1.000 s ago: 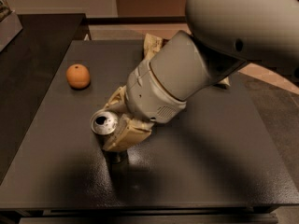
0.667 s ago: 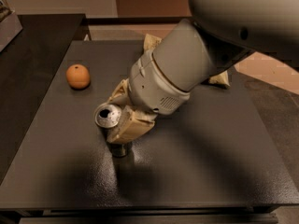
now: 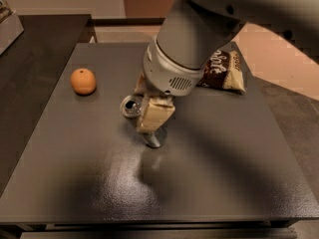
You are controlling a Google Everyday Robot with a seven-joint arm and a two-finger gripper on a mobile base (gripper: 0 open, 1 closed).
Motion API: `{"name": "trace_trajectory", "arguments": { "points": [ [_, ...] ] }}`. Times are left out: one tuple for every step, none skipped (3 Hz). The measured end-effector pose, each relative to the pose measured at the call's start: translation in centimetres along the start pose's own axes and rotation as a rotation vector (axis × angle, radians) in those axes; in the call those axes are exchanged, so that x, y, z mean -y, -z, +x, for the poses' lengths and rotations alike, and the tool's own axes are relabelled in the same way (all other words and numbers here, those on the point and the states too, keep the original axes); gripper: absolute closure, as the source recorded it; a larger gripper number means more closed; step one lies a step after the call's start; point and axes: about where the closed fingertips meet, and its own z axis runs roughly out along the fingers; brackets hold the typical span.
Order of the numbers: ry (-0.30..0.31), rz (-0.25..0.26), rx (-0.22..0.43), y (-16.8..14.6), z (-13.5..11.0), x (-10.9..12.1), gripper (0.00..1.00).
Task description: Knock redbull can over
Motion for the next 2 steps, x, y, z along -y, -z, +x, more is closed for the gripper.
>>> {"name": "trace_trajectory", "arguments": {
  "points": [
    [-0.017, 0.009, -0.171, 0.1, 2.8, 1.4, 1.0],
    [-0.018, 0.045, -0.311, 2.4, 5.5, 2.2, 1.0]
  ]
}}
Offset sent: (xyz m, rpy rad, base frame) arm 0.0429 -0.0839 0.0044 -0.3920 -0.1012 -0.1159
